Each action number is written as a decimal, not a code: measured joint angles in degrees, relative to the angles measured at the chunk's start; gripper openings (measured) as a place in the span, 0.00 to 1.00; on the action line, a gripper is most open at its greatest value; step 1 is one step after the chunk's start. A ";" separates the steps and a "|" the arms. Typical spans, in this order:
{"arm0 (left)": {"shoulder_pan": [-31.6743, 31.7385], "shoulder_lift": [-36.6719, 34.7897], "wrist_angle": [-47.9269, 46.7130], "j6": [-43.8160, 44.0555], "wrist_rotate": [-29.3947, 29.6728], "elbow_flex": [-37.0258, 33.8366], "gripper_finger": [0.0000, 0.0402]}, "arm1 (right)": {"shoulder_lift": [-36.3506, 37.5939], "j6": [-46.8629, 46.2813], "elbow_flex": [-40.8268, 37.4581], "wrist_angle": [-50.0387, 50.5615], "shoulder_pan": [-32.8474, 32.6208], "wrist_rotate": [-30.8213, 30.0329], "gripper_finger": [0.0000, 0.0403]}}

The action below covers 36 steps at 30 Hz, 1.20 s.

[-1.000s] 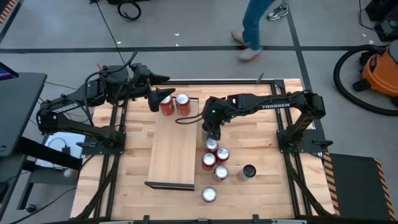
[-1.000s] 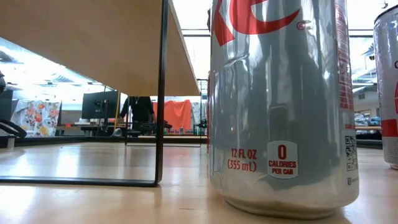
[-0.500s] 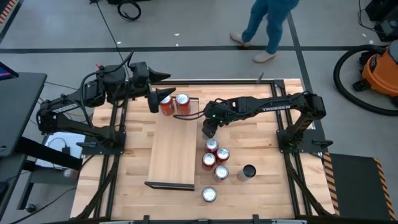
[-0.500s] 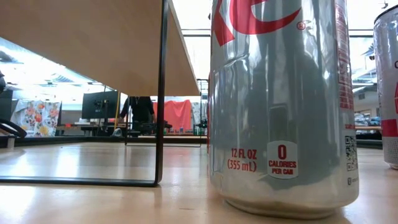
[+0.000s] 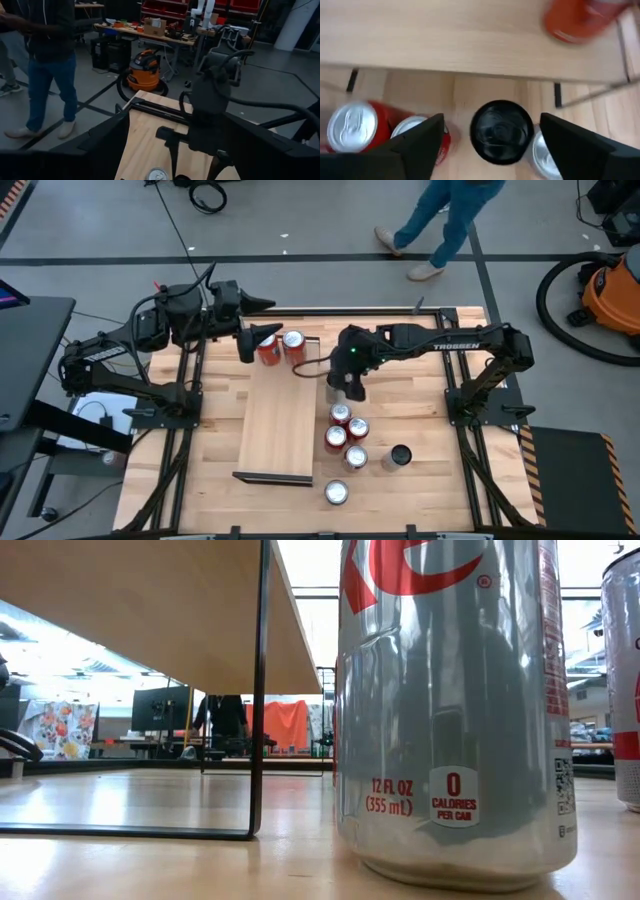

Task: Place canned beverage on shelf
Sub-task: Put the top white and orange soda can on the shelf

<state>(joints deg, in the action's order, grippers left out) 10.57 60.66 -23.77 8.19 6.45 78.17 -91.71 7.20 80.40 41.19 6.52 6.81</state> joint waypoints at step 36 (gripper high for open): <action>-0.28 0.13 -0.04 4.23 -0.06 0.00 0.79 | -0.08 3.46 -11.07 -13.71 1.28 -1.02 0.76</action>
<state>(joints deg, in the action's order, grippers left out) 10.28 60.80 -23.81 12.42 6.39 78.17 -91.79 10.65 69.33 27.48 7.81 5.79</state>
